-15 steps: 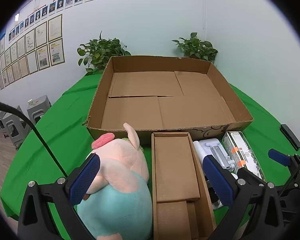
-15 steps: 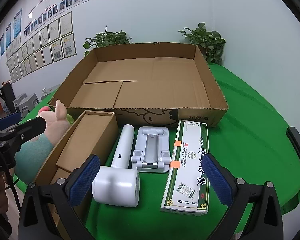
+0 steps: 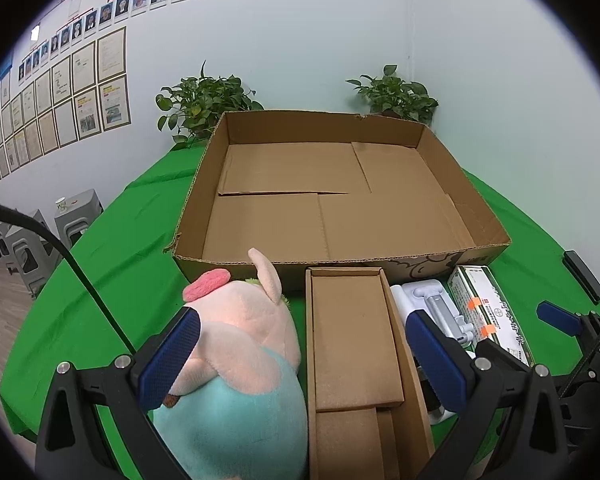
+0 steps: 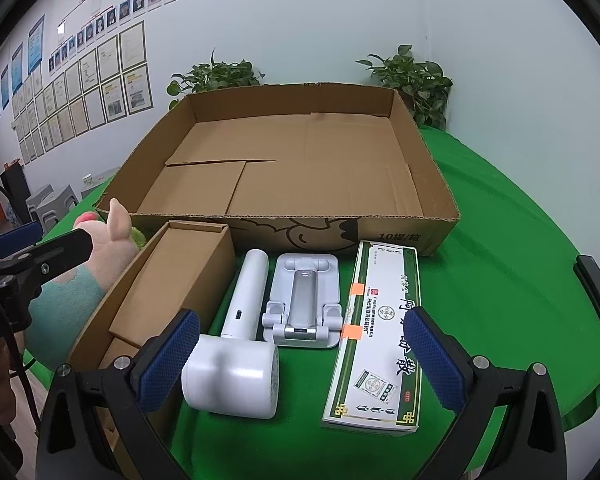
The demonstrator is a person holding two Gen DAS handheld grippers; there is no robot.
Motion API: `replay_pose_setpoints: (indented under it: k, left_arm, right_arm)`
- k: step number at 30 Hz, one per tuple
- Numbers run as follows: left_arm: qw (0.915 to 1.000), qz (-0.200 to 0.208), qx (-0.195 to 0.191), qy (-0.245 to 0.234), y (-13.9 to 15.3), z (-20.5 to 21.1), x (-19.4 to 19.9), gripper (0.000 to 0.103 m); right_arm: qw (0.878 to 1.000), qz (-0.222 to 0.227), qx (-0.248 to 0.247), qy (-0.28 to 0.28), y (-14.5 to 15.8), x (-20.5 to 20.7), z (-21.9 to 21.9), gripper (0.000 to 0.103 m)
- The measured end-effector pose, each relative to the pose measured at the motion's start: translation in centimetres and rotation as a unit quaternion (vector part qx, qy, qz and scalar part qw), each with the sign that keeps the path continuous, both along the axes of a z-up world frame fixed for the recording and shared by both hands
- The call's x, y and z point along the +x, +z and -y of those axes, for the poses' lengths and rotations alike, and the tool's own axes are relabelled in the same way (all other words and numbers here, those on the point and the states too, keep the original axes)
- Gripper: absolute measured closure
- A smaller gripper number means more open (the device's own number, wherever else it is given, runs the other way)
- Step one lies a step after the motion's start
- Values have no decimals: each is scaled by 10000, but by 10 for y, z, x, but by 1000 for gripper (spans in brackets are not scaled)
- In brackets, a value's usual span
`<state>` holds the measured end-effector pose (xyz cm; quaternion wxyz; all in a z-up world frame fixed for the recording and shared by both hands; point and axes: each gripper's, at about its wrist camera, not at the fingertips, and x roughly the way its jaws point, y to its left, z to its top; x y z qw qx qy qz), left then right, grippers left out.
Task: Organize objects
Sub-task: 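Move the right tool toward the plush pig beside the narrow tray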
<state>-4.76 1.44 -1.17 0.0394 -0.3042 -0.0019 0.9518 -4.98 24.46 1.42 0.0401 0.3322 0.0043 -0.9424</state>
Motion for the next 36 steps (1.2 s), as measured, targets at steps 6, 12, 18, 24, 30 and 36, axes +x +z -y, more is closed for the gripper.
replay_pose_setpoints:
  k: [6,12,18,24,30,36]
  left_arm:
    - [10000,64,17,-45,-3,-1,-4,1]
    - [9999,96,-39,-104,-5,-5,-7,1]
    - [9998,108,-63,-162,-6,-6,-7,1]
    - [9993,113,13,-360,-5,-6,-2,1]
    - [9989,165,154,-419,-2,1,4,1]
    - [9996,114,182,-187,5,23,9,1]
  right_arm:
    - [10000,26,-50,-8,-4,-4,-2,0]
    - [10000,53,-80,-3,-7,-7,-4,0]
    - [9999,71,-92,12,-10,-10,-3,0]
    - [10000,-1,-70,63,-10,-9,-3,0]
    - [9998,-27,12,191,-11,-5,1,0]
    - [9992,-36,-40,387,-11,0,3,0]
